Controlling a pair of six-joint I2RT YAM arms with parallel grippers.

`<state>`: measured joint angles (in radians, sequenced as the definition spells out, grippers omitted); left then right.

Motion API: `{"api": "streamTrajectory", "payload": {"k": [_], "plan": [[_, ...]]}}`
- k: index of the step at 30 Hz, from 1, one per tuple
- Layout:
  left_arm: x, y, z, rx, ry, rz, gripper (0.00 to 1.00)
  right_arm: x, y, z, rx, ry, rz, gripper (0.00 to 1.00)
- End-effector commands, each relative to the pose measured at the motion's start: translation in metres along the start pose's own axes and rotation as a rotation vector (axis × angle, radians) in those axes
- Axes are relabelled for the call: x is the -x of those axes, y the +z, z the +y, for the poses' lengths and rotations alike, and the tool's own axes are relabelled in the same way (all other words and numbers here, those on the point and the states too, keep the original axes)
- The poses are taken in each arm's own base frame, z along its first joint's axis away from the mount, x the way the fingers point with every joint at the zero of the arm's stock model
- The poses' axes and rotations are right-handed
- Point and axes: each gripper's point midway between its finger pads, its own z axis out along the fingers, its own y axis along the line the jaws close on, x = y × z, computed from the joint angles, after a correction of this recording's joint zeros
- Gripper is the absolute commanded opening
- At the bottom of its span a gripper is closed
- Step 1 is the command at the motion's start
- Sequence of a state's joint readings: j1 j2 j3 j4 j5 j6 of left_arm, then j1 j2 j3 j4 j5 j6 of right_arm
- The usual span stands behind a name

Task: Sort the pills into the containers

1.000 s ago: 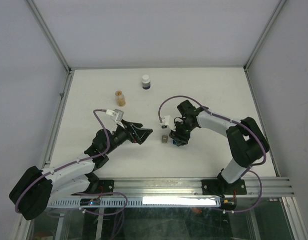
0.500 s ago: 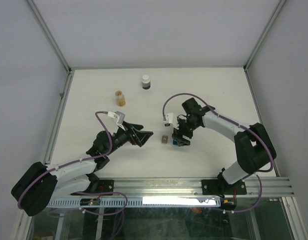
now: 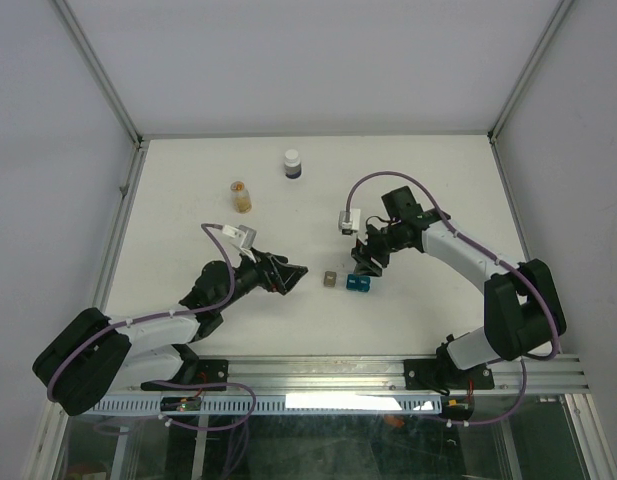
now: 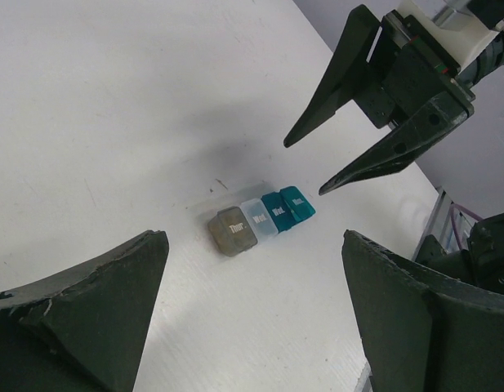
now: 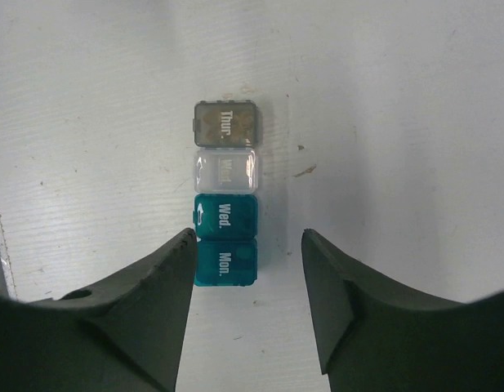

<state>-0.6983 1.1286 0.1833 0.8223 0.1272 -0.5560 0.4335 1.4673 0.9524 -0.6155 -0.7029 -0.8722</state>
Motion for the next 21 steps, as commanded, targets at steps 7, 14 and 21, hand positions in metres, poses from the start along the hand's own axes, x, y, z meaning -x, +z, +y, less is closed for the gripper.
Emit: {"api": "streamTrajectory", "payload": {"k": [7,14,21], "plan": [[0.010,0.007,0.004,0.027,-0.003,-0.027,0.88,-0.017,-0.001,0.000,-0.058,-0.065,0.095,0.29],[0.010,0.013,-0.002,-0.002,0.007,-0.002,0.80,-0.016,0.000,0.011,-0.030,-0.060,0.099,0.17],[-0.012,0.042,0.001,0.000,-0.028,0.187,0.69,-0.016,0.000,0.010,-0.038,-0.006,0.095,0.19]]}}
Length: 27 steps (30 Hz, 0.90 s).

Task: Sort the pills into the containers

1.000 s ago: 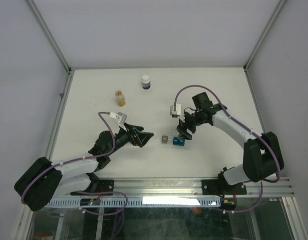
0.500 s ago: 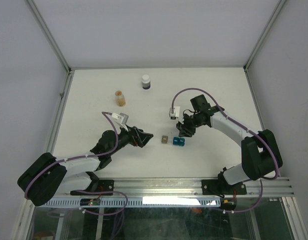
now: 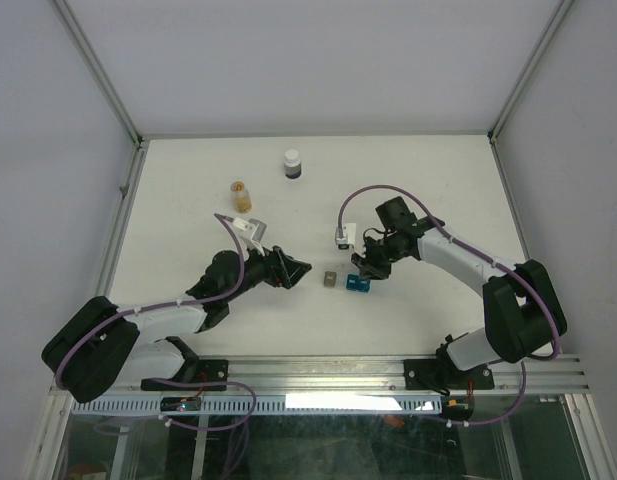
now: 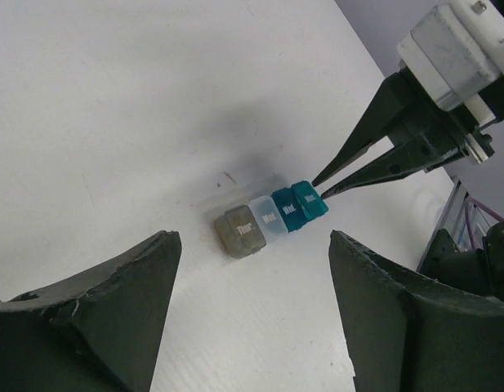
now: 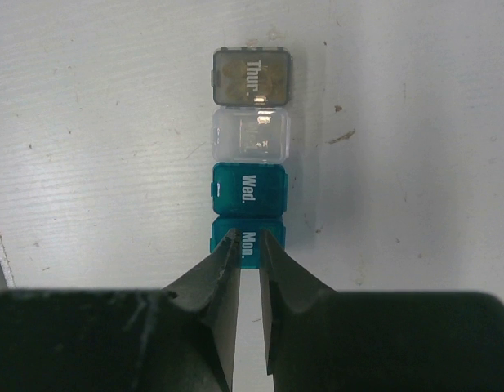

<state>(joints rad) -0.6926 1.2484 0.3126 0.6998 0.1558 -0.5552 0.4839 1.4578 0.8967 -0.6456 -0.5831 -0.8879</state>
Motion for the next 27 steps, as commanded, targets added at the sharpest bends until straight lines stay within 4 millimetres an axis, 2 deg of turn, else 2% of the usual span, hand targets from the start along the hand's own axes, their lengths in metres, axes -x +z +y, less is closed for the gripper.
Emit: {"api": "streamTrajectory", "payload": {"k": [1,7,13,19,27], "plan": [[-0.008,0.023,-0.008,-0.053,-0.028,0.126,0.66,0.013,-0.009,-0.006,-0.042,0.009,-0.039,0.19],[-0.033,0.049,0.000,-0.032,-0.137,0.270,0.49,0.012,-0.007,-0.010,-0.056,0.065,-0.035,0.19],[-0.050,0.060,0.012,0.026,-0.163,0.340,0.44,0.007,-0.005,-0.013,-0.067,0.096,-0.013,0.19],[-0.063,0.066,0.006,0.019,-0.170,0.392,0.42,0.002,0.000,-0.014,-0.062,0.116,0.007,0.19],[-0.075,0.070,0.007,0.046,-0.175,0.438,0.38,-0.004,0.007,-0.014,-0.049,0.134,0.034,0.19]]}}
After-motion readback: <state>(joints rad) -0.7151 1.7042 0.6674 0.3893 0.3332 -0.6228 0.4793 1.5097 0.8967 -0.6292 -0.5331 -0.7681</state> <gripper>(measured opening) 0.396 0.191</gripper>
